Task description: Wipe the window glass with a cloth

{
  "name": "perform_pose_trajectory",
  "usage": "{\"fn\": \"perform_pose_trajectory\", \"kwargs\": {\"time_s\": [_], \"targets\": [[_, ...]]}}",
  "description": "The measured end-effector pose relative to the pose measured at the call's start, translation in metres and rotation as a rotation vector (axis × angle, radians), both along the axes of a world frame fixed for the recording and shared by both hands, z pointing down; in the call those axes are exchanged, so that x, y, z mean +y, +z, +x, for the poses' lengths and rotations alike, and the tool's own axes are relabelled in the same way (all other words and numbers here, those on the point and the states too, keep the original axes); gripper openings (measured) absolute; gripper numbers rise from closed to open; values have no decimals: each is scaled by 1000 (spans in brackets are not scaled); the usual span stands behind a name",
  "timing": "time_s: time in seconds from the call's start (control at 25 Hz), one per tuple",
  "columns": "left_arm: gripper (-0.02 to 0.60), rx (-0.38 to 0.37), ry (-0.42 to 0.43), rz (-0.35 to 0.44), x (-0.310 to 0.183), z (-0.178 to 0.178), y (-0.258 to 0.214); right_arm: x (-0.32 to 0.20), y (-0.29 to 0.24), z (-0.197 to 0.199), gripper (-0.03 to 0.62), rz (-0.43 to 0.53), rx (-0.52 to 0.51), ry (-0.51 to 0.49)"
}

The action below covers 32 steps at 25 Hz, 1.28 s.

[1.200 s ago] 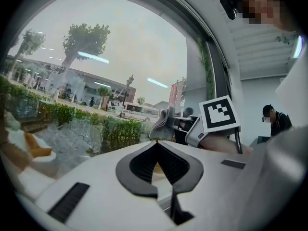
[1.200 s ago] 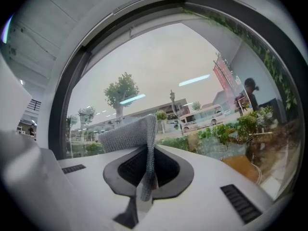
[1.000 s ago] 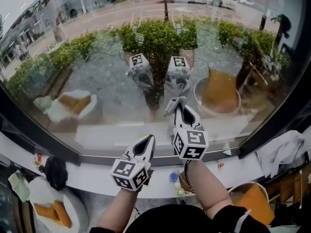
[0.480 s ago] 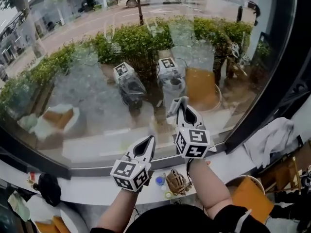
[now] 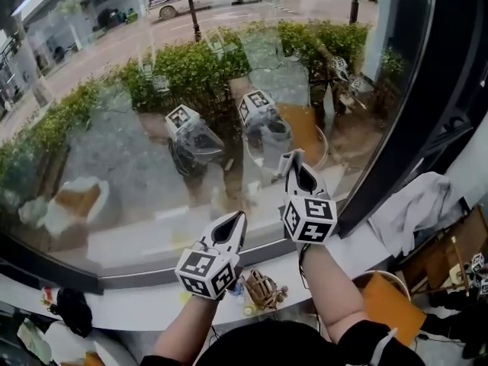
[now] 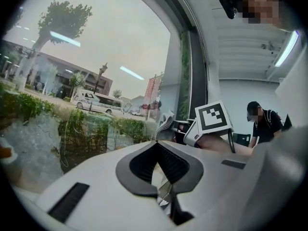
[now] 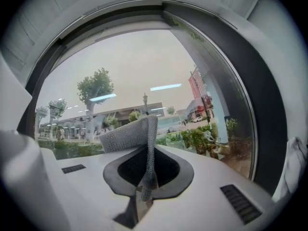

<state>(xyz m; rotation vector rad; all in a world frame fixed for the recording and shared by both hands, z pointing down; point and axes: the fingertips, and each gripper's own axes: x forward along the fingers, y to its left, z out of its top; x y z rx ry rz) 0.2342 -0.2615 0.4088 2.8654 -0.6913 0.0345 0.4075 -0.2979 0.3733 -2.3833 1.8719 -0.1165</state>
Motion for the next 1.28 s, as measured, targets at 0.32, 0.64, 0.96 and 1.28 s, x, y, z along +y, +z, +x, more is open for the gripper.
{"fn": "perform_pose_trajectory", "kwargs": {"time_s": [0.32,0.64,0.96,1.28], "targets": [[8,-24,56,-8,20,63,9,25,18,87,38,-25,-45,77],[8,-28,64,-2,20,67,15,28,22,93,38,-8,-36,100],[8,-36,49,-5,20,54,17,33,29,111,38,-10,-67,145],[8,-15,46,3,16,8,5,35,15,69,38,6,-69,140]]}}
